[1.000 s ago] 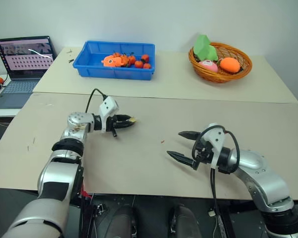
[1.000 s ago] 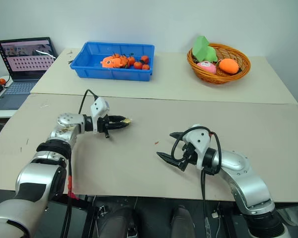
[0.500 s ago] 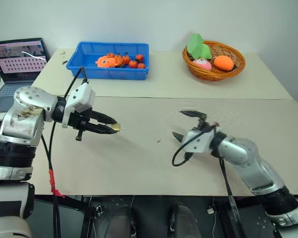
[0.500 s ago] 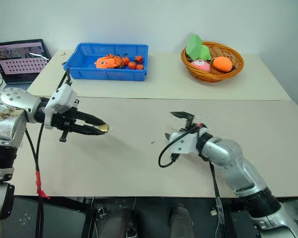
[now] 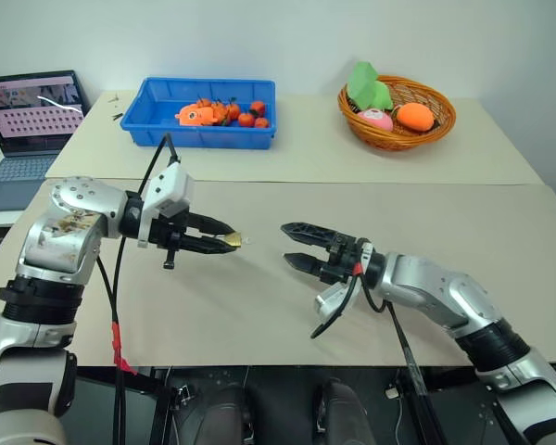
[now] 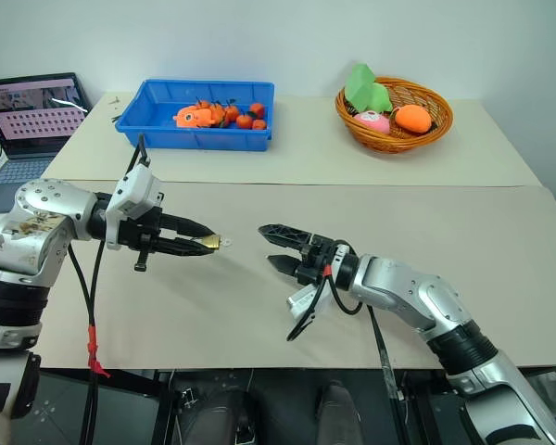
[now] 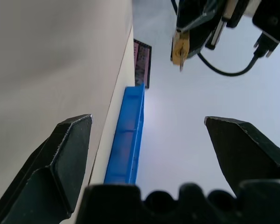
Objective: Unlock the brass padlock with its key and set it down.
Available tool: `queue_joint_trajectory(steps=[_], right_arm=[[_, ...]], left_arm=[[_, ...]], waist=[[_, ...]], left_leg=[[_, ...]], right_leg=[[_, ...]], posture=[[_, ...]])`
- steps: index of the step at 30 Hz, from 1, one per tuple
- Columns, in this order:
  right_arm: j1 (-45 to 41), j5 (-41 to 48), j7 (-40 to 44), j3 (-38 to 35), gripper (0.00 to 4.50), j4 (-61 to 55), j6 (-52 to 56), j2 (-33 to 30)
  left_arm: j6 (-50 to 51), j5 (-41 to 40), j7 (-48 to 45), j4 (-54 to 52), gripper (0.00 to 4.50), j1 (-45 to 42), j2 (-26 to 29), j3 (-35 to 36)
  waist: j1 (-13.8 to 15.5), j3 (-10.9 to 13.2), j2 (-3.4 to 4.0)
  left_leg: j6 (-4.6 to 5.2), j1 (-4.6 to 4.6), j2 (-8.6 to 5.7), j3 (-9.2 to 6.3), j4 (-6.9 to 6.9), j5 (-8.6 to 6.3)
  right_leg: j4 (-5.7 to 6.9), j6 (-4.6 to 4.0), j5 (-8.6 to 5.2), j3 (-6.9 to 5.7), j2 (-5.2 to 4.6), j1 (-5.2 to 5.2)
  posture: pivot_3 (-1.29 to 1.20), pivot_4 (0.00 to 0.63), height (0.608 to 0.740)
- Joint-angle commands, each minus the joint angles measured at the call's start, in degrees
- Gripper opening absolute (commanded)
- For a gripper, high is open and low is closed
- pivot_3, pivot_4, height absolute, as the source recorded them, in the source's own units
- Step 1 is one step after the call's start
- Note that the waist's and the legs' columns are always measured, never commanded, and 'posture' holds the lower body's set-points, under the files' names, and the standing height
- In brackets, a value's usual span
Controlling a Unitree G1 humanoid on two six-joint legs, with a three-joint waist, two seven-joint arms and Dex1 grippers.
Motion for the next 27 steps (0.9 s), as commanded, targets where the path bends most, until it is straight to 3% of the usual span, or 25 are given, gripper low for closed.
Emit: queue_joint_trajectory(steps=[1,27], right_arm=[[-1.66,0.17,-1.09,-0.43,4.5,-1.42,-2.15,1.19],[-5.77,-1.63,2.32,-2.1,4.5,-3.14,0.85,4.58]], left_arm=[[0.34,-1.14,0.46,-1.9,0.83,-0.82,0.4,0.88],[-0.48,-1.58,0.22,-1.62,0.83,-2.39,-1.44,-0.52]], waist=[[-0.04,0.0,0.0],[-0.71,0.0,0.0]], left_leg=[[0.0,0.0,-0.01,0.0,0.01,0.0],[0.02,-0.32,-0.01,-0.02,0.36,-0.02]], right_leg=[[0.02,0.0,0.0,0.0,-0.01,0.0],[0.49,-0.13,-0.02,0.04,-0.03,-0.37]], posture=[[0.0,0.15,0.664],[0.0,0.15,0.664]])
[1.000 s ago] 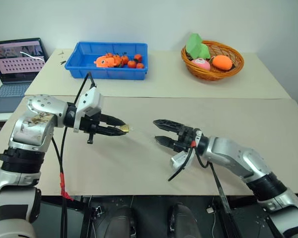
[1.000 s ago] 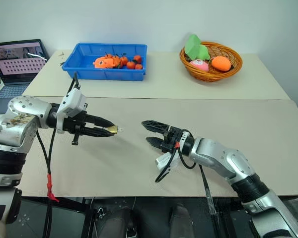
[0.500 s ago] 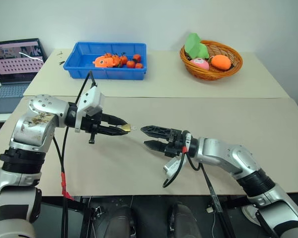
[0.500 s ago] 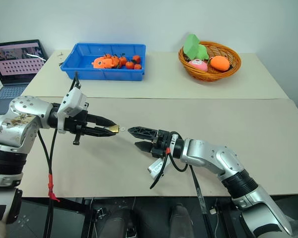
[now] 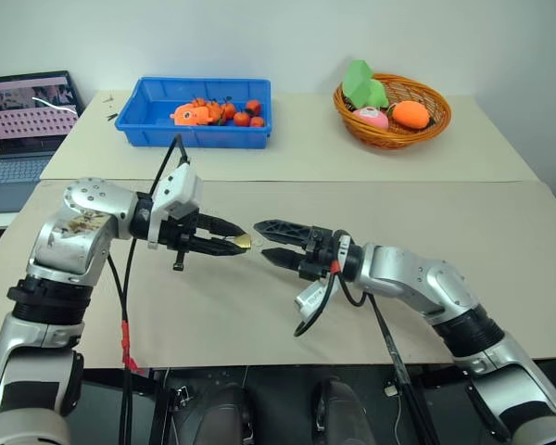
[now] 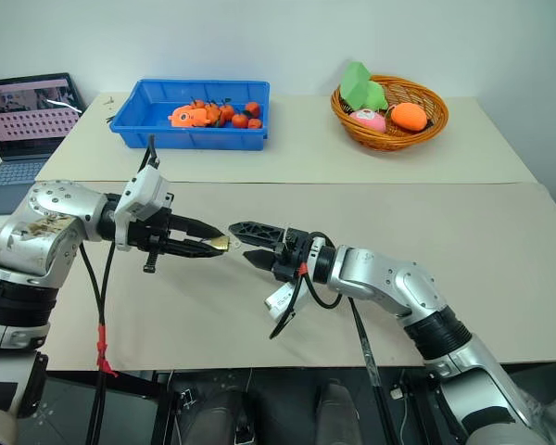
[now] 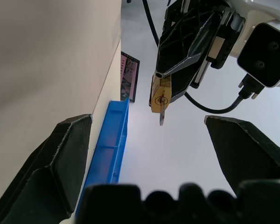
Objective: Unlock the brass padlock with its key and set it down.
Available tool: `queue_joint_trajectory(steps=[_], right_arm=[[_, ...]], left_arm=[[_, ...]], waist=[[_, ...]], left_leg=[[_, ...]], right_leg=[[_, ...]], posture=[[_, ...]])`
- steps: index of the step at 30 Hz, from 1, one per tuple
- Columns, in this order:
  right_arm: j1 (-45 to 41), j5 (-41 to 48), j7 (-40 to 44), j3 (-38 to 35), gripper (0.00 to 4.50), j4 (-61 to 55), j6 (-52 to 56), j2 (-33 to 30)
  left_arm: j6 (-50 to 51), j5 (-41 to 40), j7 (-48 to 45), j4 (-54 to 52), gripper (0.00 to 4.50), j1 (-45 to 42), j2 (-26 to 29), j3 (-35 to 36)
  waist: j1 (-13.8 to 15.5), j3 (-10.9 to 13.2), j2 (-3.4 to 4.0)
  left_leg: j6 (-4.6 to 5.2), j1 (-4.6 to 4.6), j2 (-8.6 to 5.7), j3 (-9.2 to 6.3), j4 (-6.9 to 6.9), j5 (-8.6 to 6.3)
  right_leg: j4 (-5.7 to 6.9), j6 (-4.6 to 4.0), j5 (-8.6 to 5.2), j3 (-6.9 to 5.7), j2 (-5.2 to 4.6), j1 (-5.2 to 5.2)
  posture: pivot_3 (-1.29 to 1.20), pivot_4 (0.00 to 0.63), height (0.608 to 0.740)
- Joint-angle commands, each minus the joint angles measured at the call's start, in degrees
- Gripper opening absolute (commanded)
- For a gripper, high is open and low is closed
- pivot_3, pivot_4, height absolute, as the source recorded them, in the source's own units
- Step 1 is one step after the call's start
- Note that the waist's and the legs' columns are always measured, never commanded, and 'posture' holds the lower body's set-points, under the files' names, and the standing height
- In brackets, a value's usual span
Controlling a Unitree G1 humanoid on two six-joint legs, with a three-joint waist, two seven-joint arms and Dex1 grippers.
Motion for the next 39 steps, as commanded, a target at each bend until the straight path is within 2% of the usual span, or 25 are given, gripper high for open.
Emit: queue_joint_trajectory(steps=[1,21,39], right_arm=[[-1.0,1.7,0.23,-2.25,4.5,-2.83,0.6,-0.07],[0.03,4.06,4.15,-3.77,4.5,-5.91,0.24,-2.05],[-0.25,4.79,5.94,-3.6,4.5,-6.1,1.02,-1.12]], left_arm=[[-0.47,-0.67,-0.28,-0.4,0.83,-1.76,0.25,0.55],[-3.29,1.22,-1.16,2.12,0.83,-1.95,0.19,-0.32],[-3.84,1.54,-1.15,1.8,0.83,-1.83,-1.03,-1.03]], waist=[[0.0,0.0,0.0],[-0.03,0.0,0.0],[-0.02,0.0,0.0]], left_leg=[[0.0,0.0,0.0,0.0,0.0,0.0],[0.0,0.0,0.0,0.01,0.01,0.0],[0.0,0.0,-0.01,0.01,0.02,0.0]], right_leg=[[0.0,0.0,0.0,0.0,0.0,0.0],[0.04,0.0,-0.01,0.01,-0.01,-0.03],[0.05,-0.01,-0.01,0.01,-0.01,-0.03]], posture=[[0.0,0.15,0.664],[0.0,0.15,0.664],[0.0,0.15,0.664]])
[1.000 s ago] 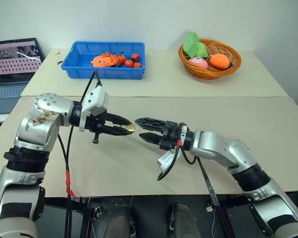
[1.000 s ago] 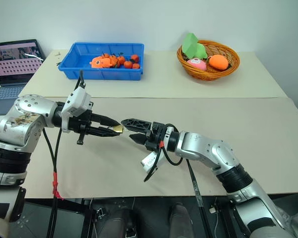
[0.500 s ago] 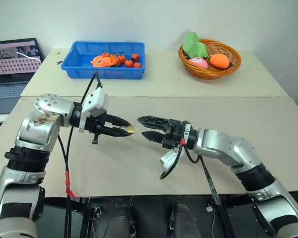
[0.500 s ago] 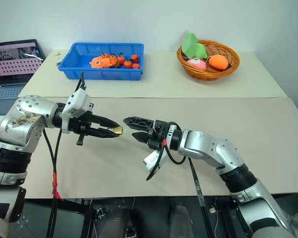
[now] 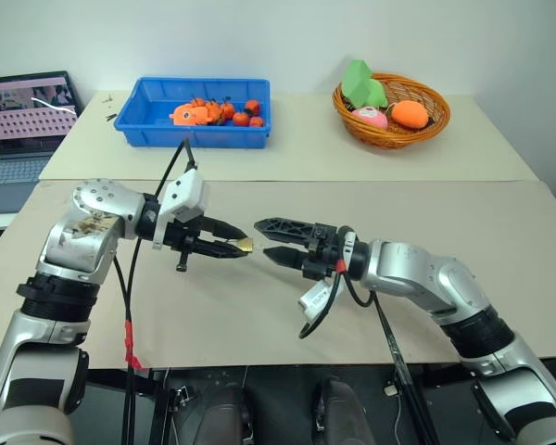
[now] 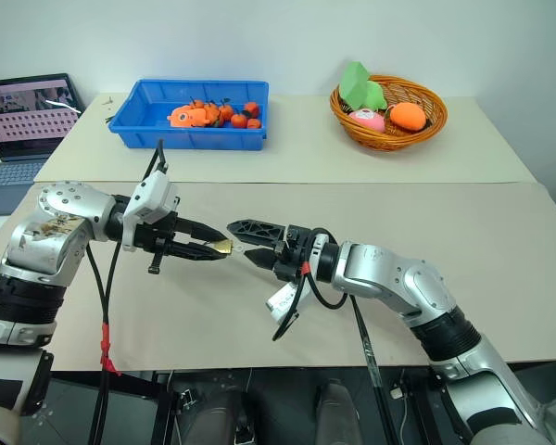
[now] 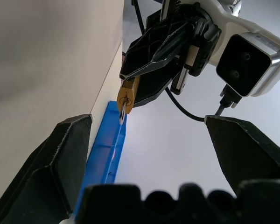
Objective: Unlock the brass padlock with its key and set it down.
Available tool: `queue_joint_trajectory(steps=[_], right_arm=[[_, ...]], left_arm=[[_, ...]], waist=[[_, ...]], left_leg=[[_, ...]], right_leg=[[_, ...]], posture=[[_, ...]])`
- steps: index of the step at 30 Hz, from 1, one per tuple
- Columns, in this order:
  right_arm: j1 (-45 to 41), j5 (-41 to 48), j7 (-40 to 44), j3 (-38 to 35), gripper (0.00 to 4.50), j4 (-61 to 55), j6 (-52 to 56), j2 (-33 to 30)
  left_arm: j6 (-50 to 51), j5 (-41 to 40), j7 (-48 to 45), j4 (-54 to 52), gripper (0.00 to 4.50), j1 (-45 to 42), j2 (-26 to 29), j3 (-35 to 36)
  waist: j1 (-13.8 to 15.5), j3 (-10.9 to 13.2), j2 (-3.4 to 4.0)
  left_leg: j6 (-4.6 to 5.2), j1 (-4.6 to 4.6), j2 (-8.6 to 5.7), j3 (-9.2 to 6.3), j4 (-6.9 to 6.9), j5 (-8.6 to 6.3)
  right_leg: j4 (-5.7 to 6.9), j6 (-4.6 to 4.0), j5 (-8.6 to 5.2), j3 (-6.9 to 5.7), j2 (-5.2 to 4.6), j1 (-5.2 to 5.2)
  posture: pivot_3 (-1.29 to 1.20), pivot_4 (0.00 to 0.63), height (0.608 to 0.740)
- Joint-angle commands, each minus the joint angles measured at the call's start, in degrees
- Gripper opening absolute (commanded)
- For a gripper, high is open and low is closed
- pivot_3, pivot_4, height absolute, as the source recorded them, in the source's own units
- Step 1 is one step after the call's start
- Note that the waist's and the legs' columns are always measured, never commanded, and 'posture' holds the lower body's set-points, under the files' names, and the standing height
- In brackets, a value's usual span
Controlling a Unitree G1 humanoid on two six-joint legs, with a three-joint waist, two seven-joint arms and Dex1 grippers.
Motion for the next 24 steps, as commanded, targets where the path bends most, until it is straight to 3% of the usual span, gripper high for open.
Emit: queue_joint_trajectory(steps=[1,2,5,10,12,16,24], right_arm=[[-0.44,1.27,-0.08,-1.7,4.5,-1.73,0.85,0.48],[-0.42,1.27,-0.06,-1.69,4.5,-1.73,0.83,0.53],[-0.4,1.26,0.02,-1.69,3.79,-1.77,0.85,0.65],[-0.39,1.17,0.07,-1.66,2.25,-1.81,0.93,0.76],[-0.41,1.13,0.11,-1.68,1.39,-1.82,0.98,0.82],[-0.4,1.1,0.22,-1.59,0.09,-1.84,1.08,1.03],[0.0,1.28,0.79,-1.58,0.01,-2.49,1.28,1.32]], left_arm=[[-0.94,-0.69,-0.07,-0.66,0.83,-1.42,-0.03,0.85],[-0.99,-0.63,-0.07,-0.54,0.83,-1.54,-0.06,0.82],[-1.09,-0.56,-0.12,-0.53,0.83,-1.58,-0.06,0.83],[-1.05,-0.52,-0.08,-0.49,0.83,-1.77,-0.16,0.79],[-1.07,-0.5,-0.11,-0.42,0.83,-1.84,-0.15,0.77],[-1.09,-0.42,-0.03,-0.19,0.83,-2.04,-0.29,0.75],[-0.63,-0.67,0.06,-0.84,0.83,-1.87,-0.19,0.88]], waist=[[-0.01,0.0,0.0],[-0.01,0.0,0.0],[0.0,0.0,0.0],[0.0,0.0,0.0],[0.0,0.0,0.0],[-0.02,0.0,0.0],[0.0,0.0,0.0]], left_leg=[[0.0,0.0,0.0,0.0,0.0,0.0],[0.0,0.0,0.0,0.0,0.0,0.0],[0.0,0.0,0.0,0.0,0.0,0.0],[0.0,0.0,0.0,0.0,0.0,0.0],[0.0,0.0,0.0,0.0,0.0,0.0],[0.0,0.0,0.0,0.0,0.0,0.0],[0.0,0.0,0.0,0.0,0.0,0.0]], right_leg=[[0.0,0.0,0.0,0.0,0.0,0.0],[0.0,0.0,0.0,0.0,0.0,0.0],[0.0,0.0,0.0,0.0,0.0,0.0],[0.0,0.0,0.0,0.0,0.0,0.0],[0.0,0.0,0.0,0.0,0.0,0.0],[0.0,0.0,0.0,0.0,0.0,0.0],[0.01,0.0,0.0,0.0,0.0,0.0]], posture=[[0.0,0.15,0.664],[0.0,0.15,0.664],[0.0,0.15,0.664],[0.0,0.15,0.664],[0.0,0.15,0.664],[0.0,0.15,0.664],[0.0,0.15,0.664]])
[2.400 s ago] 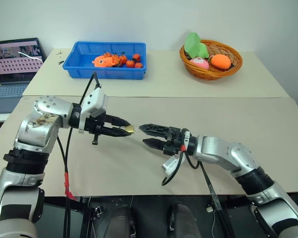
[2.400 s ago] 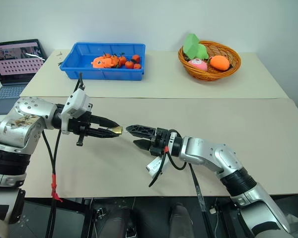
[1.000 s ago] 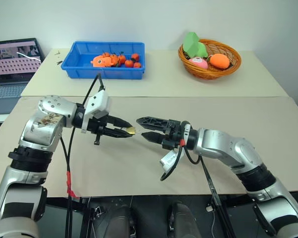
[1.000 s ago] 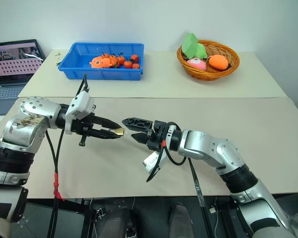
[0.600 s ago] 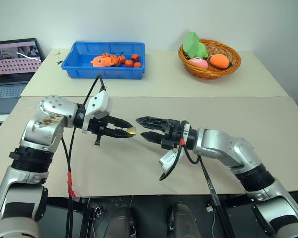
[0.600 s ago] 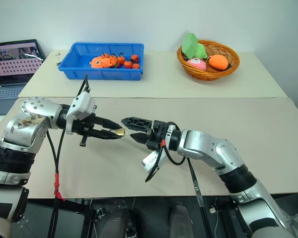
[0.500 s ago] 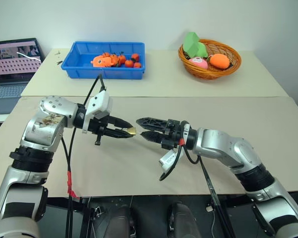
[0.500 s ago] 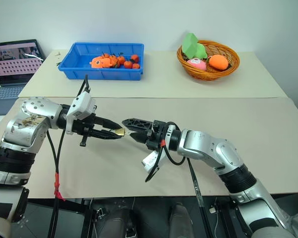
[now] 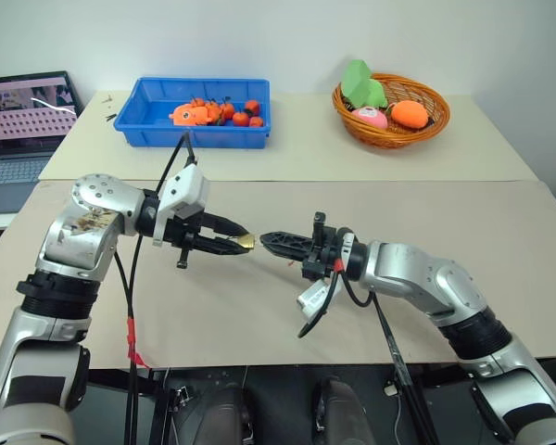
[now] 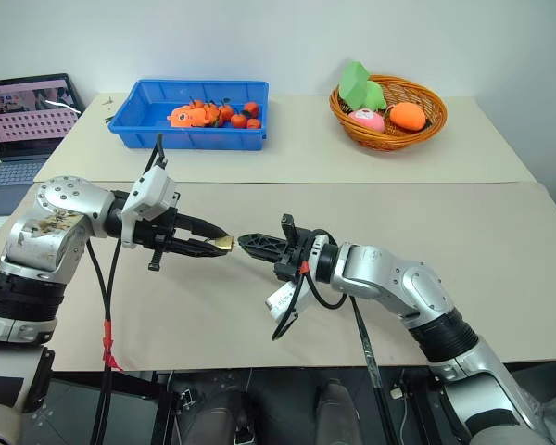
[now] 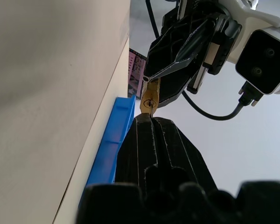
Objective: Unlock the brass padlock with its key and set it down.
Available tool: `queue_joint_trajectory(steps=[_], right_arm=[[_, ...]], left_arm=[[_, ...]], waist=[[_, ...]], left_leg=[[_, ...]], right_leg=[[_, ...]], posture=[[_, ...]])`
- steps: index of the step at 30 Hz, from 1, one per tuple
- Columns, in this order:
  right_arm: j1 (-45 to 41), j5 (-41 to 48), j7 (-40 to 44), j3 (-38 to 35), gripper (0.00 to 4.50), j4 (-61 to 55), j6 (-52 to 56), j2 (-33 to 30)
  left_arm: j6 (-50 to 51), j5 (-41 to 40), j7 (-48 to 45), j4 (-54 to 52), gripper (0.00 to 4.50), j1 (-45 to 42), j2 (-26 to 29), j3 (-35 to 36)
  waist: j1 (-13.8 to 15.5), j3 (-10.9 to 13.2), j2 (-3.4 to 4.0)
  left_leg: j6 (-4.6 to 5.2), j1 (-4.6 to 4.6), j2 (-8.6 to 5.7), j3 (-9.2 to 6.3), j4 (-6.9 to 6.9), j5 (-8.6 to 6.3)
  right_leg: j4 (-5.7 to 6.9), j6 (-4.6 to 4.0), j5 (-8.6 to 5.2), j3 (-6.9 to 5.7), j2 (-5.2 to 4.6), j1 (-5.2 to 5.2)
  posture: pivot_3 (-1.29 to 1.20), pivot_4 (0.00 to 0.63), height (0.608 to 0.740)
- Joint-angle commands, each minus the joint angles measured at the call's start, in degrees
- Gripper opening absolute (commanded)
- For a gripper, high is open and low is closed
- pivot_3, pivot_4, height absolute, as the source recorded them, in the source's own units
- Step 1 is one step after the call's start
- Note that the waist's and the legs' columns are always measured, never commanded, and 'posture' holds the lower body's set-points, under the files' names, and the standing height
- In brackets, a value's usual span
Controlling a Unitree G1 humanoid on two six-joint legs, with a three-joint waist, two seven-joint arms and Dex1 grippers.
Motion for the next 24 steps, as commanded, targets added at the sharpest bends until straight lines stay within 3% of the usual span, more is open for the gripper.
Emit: queue_joint_trajectory(steps=[1,11,24], right_arm=[[-0.46,1.5,-0.66,-1.57,0.01,-2.97,0.32,0.73],[0.15,11.89,7.67,-0.44,0.01,-2.09,2.59,1.25],[0.74,27.74,20.37,-0.95,0.01,-3.08,14.5,4.7]], left_arm=[[-0.54,-0.56,0.14,-0.88,0.83,-0.91,0.01,0.53],[-0.36,-0.49,0.59,-0.91,0.83,-0.92,-0.38,0.53],[-0.39,-0.58,1.47,-0.98,0.83,-0.86,-0.4,0.74]], waist=[[0.0,0.0,0.0],[-0.01,0.0,0.0],[0.02,0.0,0.0]], left_leg=[[0.0,0.0,0.0,0.0,0.0,0.0],[0.0,0.0,0.0,-0.01,0.0,0.0],[0.01,0.0,-0.01,-0.03,0.0,-0.01]], right_leg=[[0.0,0.0,0.0,0.0,0.0,0.0],[0.0,0.0,0.0,0.0,0.0,0.01],[-0.01,-0.02,0.02,-0.03,0.0,0.02]], posture=[[0.0,0.15,0.664],[0.0,0.15,0.664],[0.0,0.15,0.664]])
